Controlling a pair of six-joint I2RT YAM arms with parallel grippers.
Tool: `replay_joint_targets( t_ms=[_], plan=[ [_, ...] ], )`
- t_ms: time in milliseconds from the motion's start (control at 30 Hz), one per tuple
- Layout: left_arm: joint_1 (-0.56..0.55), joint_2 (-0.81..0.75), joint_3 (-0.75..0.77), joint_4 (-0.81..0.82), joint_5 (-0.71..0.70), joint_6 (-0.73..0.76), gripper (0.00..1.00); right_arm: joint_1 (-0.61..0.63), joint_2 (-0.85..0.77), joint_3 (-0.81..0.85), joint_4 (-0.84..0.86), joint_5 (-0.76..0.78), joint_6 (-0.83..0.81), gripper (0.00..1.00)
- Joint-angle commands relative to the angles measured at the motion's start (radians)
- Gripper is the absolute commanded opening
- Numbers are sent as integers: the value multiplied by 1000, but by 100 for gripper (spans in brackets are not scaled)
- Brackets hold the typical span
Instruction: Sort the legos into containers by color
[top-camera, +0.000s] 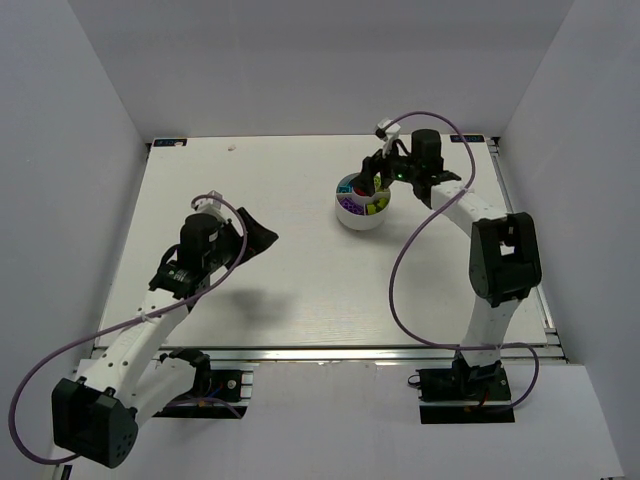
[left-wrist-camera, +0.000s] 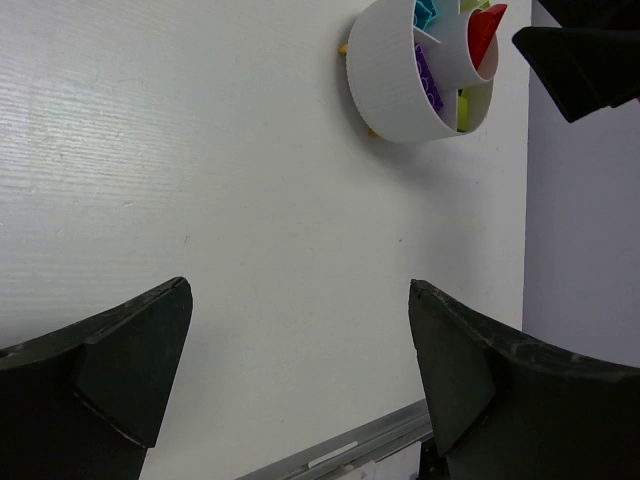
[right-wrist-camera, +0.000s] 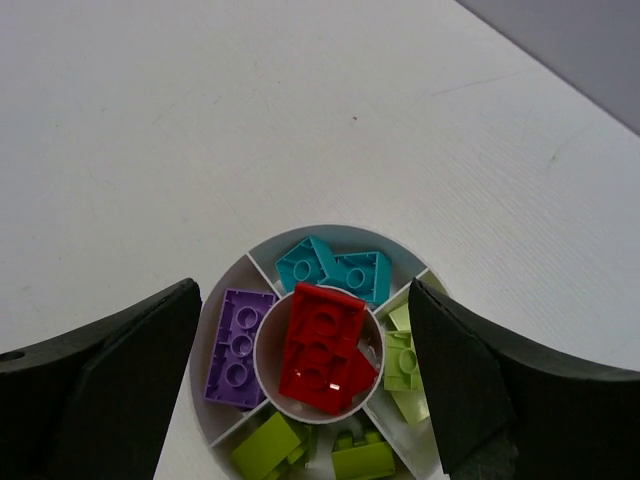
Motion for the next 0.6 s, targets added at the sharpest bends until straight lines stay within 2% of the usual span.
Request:
replay_joint_targets(
  t_ms=[0, 100, 133, 167, 200, 300, 400, 567],
  plan=[
    [-3, 9, 62, 14, 14, 24, 98, -9, -128, 40, -58, -1, -70, 89],
    [-3, 35, 125, -19, -12, 39, 98, -15, -200, 59, -169, 54, -102, 89],
    [-3, 46, 148, -32, -22, 56, 98, -18, -229, 63, -191, 133, -83, 89],
    [-3, 75, 197, -61, -37, 71, 98, -18, -247, 94, -305, 223, -87, 89],
    [-3, 95, 225, -79, -43, 82, 98, -18, -252, 112, -358, 250, -105, 89],
    [-3, 189, 327, -128, -28, 118, 98, -33, -295, 152, -521, 263, -190, 89],
    [-5, 268, 394, -125, 19, 134, 98, -67, -384, 107, -552, 264, -170, 89],
    [-10, 323, 411, -46, 75, 150, 98, -75, -488, 25, -681, 316, -139, 89]
  ],
)
